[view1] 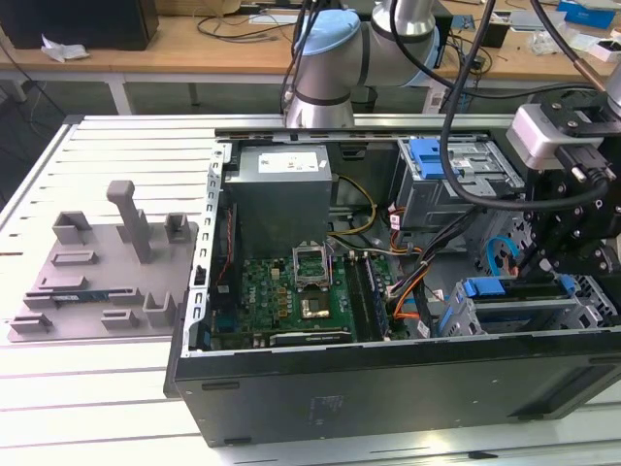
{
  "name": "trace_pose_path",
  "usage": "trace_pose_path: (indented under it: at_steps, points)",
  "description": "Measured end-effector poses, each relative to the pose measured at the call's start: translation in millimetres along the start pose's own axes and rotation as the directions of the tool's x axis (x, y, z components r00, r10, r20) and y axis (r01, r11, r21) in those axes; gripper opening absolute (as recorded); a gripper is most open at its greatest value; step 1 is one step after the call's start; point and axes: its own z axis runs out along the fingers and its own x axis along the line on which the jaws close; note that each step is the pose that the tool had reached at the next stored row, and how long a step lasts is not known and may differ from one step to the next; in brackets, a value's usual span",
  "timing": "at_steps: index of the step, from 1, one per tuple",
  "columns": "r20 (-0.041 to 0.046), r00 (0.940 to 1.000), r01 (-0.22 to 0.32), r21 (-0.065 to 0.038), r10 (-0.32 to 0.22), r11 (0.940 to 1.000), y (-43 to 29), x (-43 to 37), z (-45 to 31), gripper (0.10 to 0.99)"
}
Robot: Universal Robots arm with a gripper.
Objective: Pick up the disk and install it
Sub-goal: 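Insert the second disk wire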
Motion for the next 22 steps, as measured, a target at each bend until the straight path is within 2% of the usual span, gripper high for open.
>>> trace_pose_path:
  at_steps: [22]
  points:
    - [-0.0002,1.0000,0.000,0.000,0.000,1.0000,-0.1,0.6,11.5,0.161]
